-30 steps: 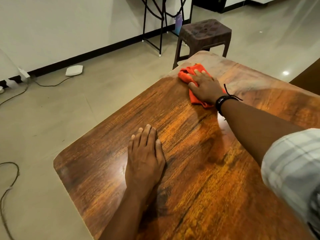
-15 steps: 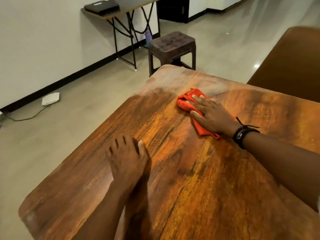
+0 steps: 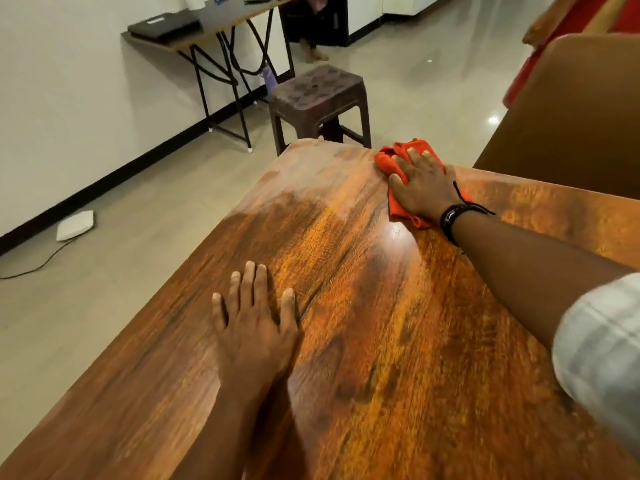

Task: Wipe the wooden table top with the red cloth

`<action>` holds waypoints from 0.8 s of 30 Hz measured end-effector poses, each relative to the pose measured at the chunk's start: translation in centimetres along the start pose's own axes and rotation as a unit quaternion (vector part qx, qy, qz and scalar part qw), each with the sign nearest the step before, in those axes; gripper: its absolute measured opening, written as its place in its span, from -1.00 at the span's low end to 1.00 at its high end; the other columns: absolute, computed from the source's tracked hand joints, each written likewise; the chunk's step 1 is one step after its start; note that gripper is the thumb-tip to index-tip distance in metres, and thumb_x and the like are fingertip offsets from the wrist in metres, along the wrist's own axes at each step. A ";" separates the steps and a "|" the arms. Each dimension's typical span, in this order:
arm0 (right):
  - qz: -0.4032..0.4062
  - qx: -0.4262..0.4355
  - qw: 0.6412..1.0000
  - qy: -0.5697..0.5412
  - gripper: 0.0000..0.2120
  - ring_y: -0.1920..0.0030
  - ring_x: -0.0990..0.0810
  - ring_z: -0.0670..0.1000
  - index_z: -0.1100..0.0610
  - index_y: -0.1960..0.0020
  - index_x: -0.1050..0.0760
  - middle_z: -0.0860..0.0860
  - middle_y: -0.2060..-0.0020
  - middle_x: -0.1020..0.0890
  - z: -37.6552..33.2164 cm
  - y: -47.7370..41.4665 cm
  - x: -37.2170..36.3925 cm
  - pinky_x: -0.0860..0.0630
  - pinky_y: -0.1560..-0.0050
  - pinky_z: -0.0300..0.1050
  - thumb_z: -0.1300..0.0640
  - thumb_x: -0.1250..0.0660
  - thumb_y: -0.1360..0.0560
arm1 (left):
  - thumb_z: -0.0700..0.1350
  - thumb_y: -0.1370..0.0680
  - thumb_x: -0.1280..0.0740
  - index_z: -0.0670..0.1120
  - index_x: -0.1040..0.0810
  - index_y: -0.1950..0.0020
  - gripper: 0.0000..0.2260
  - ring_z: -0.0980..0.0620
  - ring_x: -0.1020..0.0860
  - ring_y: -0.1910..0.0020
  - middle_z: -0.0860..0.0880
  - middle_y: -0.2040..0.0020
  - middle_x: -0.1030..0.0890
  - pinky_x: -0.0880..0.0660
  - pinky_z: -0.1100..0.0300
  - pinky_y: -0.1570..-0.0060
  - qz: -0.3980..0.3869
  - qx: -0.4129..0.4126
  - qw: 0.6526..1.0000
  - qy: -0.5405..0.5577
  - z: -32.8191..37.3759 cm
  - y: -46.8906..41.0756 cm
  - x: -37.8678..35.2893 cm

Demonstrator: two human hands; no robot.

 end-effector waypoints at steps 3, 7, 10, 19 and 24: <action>-0.007 0.020 1.000 -0.001 -0.45 -0.61 0.02 0.10 -0.09 -0.61 -0.02 0.02 -0.62 -0.04 0.0 1.4 0.4 0.07 -0.56 0.27 -0.20 0.07 -0.66 | 0.35 -0.52 0.31 0.05 0.06 -0.63 -0.27 0.10 0.18 -0.61 0.08 -0.64 0.09 0.26 -0.06 -0.57 0.002 -0.001 1.000 0.004 -0.1 0.0 0.0; -0.014 0.047 0.999 0.005 -0.47 -0.61 0.04 0.06 -0.12 -0.61 0.00 -0.01 -0.62 -0.03 0.9 6.0 0.7 0.09 -0.56 0.23 -0.20 0.09 -0.67 | 0.34 -0.54 0.28 0.04 0.04 -0.63 -0.29 0.09 0.16 -0.61 0.07 -0.64 0.07 0.26 -0.06 -0.57 0.002 -0.005 1.000 0.005 -0.2 0.0 0.0; -0.020 0.049 0.998 0.016 -0.46 -0.61 0.05 0.04 -0.14 -0.61 0.02 -0.02 -0.62 -0.01 3.8 9.9 1.3 0.08 -0.56 0.20 -0.23 0.10 -0.66 | 0.37 -0.53 0.30 0.04 0.04 -0.63 -0.26 0.08 0.15 -0.61 0.06 -0.64 0.07 0.26 -0.06 -0.57 0.000 -0.006 1.000 0.009 -0.3 0.0 0.0; 0.020 -0.085 0.995 0.047 -0.33 -0.60 -0.05 0.16 -0.02 -0.62 -0.04 0.10 -0.61 -0.07 12.5 11.3 3.6 -0.06 -0.54 0.28 -0.29 0.15 -0.59 | 0.35 -0.55 0.28 0.03 0.06 -0.63 -0.29 0.06 0.15 -0.61 0.04 -0.64 0.08 0.24 -0.09 -0.57 -0.001 -0.008 1.000 0.011 -0.2 0.0 -0.2; 0.007 -0.096 0.995 0.032 -0.43 -0.61 0.03 0.15 -0.03 -0.63 0.00 0.08 -0.62 -0.02 9.6 7.2 3.4 0.06 -0.55 0.32 -0.18 0.09 -0.66 | 0.35 -0.55 0.31 0.04 0.08 -0.63 -0.29 0.05 0.17 -0.61 0.05 -0.64 0.10 0.27 -0.10 -0.56 -0.004 -0.006 1.000 0.009 -0.1 -0.1 -0.4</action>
Point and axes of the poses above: each hand's wrist, its own y-axis away from the middle knuckle, its own x-axis out of the back of the hand, z = x × y, the point moved 1 cm from there along -y, towards the middle knuckle
